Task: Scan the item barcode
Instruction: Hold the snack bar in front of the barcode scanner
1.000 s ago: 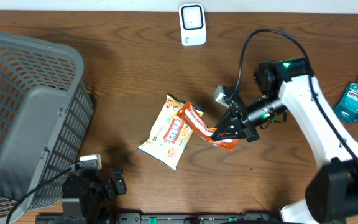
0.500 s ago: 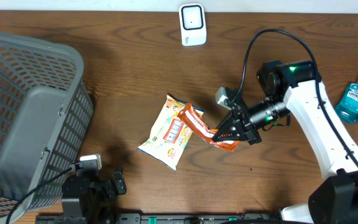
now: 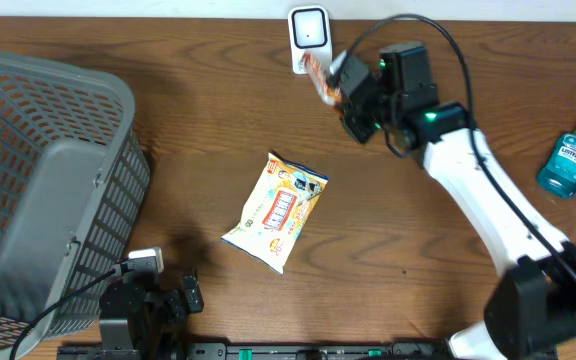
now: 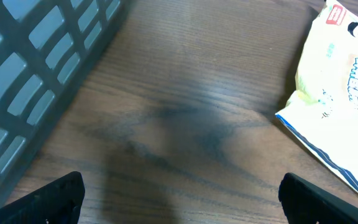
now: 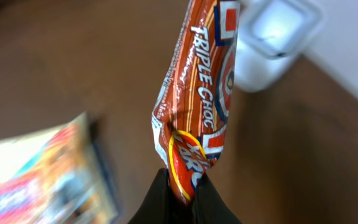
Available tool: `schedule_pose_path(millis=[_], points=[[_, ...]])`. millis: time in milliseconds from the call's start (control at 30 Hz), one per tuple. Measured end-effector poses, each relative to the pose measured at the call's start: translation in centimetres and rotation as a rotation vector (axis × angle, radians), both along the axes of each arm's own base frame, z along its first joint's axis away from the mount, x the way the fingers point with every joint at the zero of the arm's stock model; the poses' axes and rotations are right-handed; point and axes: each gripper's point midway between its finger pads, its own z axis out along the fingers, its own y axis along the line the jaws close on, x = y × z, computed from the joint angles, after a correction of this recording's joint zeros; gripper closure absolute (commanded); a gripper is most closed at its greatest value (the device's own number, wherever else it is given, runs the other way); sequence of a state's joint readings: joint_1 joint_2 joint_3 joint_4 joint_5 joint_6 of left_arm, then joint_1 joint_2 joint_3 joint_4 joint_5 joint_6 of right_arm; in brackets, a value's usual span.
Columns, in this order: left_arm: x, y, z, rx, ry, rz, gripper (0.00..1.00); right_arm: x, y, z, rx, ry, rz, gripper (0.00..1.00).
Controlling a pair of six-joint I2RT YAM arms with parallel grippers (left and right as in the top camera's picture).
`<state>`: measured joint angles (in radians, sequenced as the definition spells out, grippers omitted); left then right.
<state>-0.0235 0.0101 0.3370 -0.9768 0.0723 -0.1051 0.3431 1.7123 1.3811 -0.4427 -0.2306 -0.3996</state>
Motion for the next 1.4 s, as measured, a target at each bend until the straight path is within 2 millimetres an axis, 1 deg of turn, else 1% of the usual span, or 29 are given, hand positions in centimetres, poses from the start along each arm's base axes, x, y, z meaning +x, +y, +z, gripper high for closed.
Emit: schedule_pose_path(millis=[100,133,200,267,400,433,467,567,700,833,867,900,1000,1067,1167,1233,1333,1400], points=[[0.0,0.0,0.0,0.000,0.000,0.000,0.00,3.9,-0.7,-1.0,-0.017,-0.088,-0.126,0.99],[0.0,0.0,0.0,0.000,0.000,0.000,0.00,5.0,-0.9,-1.4,-0.023,-0.114,-0.157,0.99],[0.0,0.0,0.0,0.000,0.000,0.000,0.00,7.5,-1.5,-2.6,-0.037,-0.174,-0.231,0.99],[0.0,0.0,0.0,0.000,0.000,0.000,0.00,9.2,-2.0,-3.8,-0.056,-0.213,-0.286,0.99],[0.0,0.0,0.0,0.000,0.000,0.000,0.00,12.0,-2.4,-5.6,-0.093,-0.245,-0.344,0.99],[0.0,0.0,0.0,0.000,0.000,0.000,0.00,13.1,-2.2,-5.7,-0.100,-0.257,-0.351,0.99],[0.0,0.0,0.0,0.000,0.000,0.000,0.00,13.5,-2.1,-5.6,-0.102,-0.265,-0.355,0.99],[0.0,0.0,0.0,0.000,0.000,0.000,0.00,16.1,-1.6,-5.0,-0.126,-0.308,-0.365,0.99],[0.0,0.0,0.0,0.000,0.000,0.000,0.00,18.3,-1.0,-4.7,-0.203,-0.356,-0.364,0.99],[0.0,0.0,0.0,0.000,0.000,0.000,0.00,19.0,-0.6,-6.5,-0.348,-0.379,-0.343,0.99],[0.0,0.0,0.0,0.000,0.000,0.000,0.00,19.0,-0.5,-7.1,-0.374,-0.379,-0.338,0.99],[0.0,0.0,0.0,0.000,0.000,0.000,0.00,18.8,-0.4,-8.1,-0.421,-0.374,-0.328,0.99],[0.0,0.0,0.0,0.000,0.000,0.000,0.00,18.2,-0.1,-10.2,-0.511,-0.355,-0.309,0.99],[0.0,0.0,0.0,0.000,0.000,0.000,0.00,18.0,0.2,-10.8,-0.542,-0.354,-0.299,0.99],[0.0,0.0,0.0,0.000,0.000,0.000,0.00,17.7,0.5,-10.6,-0.590,-0.371,-0.291,0.99],[0.0,0.0,0.0,0.000,0.000,0.000,0.00,17.6,0.3,-10.3,-0.643,-0.386,-0.297,0.99],[0.0,0.0,0.0,0.000,0.000,0.000,0.00,17.3,-0.6,-9.8,-0.726,-0.398,-0.338,0.99],[0.0,0.0,0.0,0.000,0.000,0.000,0.00,17.0,-1.7,-9.5,-0.780,-0.393,-0.384,0.99]])
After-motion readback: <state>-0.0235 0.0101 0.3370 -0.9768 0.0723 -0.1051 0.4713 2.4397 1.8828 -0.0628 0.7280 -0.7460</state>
